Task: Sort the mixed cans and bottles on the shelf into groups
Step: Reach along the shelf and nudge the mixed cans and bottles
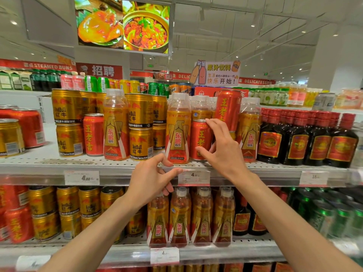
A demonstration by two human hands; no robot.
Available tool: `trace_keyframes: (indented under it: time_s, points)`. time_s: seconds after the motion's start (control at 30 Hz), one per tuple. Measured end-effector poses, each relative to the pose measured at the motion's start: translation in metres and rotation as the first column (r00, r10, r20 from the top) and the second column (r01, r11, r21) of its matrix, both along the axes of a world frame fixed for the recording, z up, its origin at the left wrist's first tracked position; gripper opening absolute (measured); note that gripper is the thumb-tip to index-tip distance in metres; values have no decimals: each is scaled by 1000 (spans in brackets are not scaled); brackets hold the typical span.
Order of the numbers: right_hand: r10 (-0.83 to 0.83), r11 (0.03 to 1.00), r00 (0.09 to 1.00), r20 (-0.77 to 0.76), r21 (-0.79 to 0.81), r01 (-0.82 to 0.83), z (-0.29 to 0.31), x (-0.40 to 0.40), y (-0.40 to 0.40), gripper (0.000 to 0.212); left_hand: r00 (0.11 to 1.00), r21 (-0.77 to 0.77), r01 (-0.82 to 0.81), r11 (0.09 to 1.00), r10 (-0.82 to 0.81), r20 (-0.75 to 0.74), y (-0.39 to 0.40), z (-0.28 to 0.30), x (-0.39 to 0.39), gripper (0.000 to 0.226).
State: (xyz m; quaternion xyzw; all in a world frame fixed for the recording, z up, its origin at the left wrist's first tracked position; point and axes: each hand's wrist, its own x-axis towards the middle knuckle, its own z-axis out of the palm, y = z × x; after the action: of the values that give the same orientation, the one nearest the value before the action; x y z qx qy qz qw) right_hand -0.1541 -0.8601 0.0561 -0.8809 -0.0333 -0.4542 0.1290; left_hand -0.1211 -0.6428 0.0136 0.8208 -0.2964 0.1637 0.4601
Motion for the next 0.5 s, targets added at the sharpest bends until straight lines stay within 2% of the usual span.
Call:
trace_keyframes:
  time_s: [0.23,0.37,0.43,0.5]
  points:
    - [-26,999,1000,15,21,25,-7,1,3,83,999,6,-7,1000,7,35,-1,-1,0,29]
    - [-24,1000,999,-45,-2,24,-12,-3,4,89,999,6,-5,1000,5,38,0,0,-1,29]
    - [2,1000,999,-54,9,-1,-14,-12,0,84,999,2,-1,1000,1,36,0,0,-2,29]
    - [11,999,1000,13,42,-12,-16,-23,-6,69,999,-1,5,1000,-5,36,-1,0,-1,29]
